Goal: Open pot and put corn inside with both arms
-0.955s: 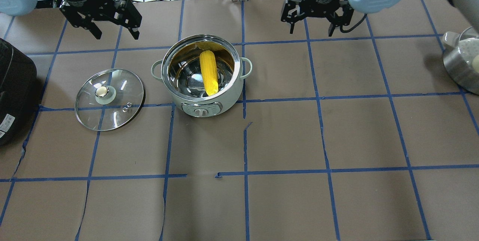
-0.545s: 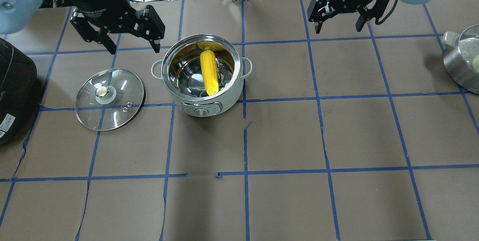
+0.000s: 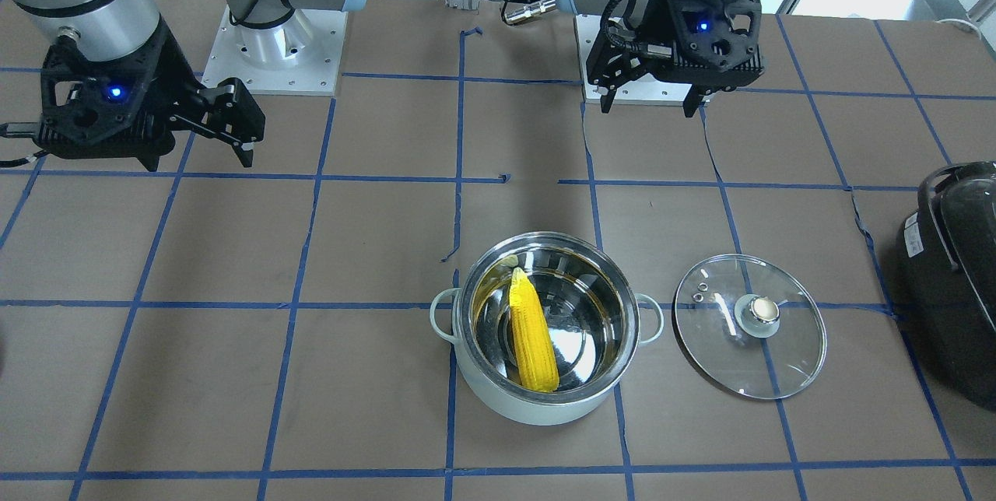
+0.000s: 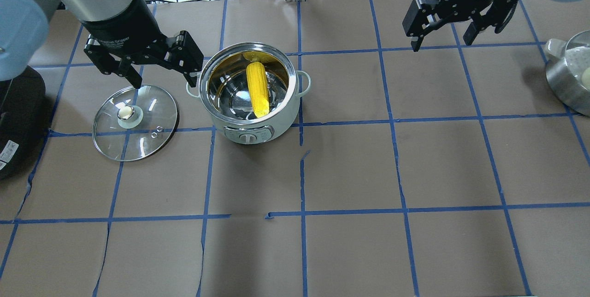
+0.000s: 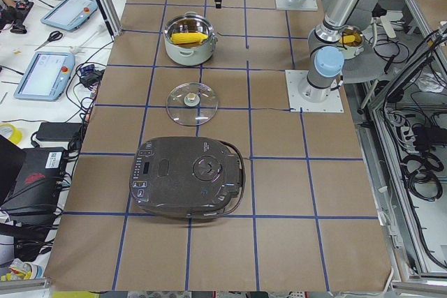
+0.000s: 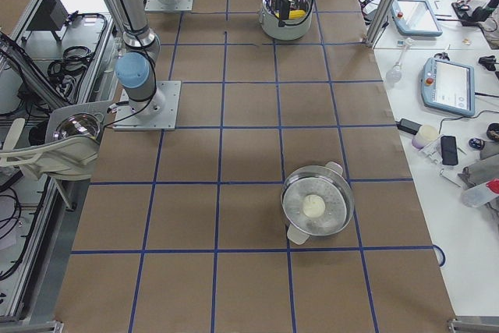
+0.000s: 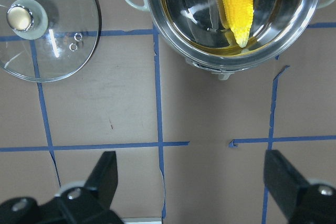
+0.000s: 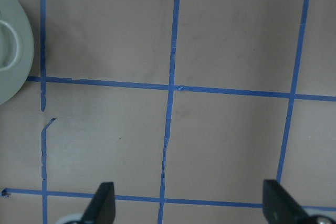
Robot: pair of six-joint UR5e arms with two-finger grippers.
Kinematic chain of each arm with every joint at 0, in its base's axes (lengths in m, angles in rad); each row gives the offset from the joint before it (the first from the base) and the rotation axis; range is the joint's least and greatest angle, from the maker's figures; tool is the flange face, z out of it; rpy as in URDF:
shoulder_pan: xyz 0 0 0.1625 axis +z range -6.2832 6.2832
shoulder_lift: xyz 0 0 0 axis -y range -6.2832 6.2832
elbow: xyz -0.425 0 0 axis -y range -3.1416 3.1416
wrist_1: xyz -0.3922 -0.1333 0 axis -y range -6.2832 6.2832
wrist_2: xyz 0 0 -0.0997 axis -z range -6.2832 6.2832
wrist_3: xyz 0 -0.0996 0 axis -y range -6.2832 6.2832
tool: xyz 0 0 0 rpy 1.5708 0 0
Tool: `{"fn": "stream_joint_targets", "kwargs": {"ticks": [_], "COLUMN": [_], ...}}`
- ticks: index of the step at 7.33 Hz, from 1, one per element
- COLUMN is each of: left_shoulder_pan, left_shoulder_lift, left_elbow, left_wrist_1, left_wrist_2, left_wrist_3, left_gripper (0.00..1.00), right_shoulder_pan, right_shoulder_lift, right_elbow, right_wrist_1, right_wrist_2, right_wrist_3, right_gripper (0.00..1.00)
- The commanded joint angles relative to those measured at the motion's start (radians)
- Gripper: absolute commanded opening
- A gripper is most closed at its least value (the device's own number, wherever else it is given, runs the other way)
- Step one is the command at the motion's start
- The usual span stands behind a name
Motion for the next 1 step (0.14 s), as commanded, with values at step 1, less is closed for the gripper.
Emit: {"fn": "stream_joint_targets", "kwargs": {"ticks": [1], "left_shoulder_pan": [0.005], "left_shoulder_lift": [0.004], "left_elbow": [-0.002], "left_wrist_1": [0.005], "left_wrist_2": [-0.001], "left_wrist_3": [0.004], "left_gripper": [1.00], "right_shoulder_pan": [0.000], "right_shoulder_lift": [-0.007], "right_elbow": [0.002], "right_wrist_1": [0.004], "right_wrist_2": [0.000], "right_wrist_3": [0.003], "right_gripper": [1.00]}}
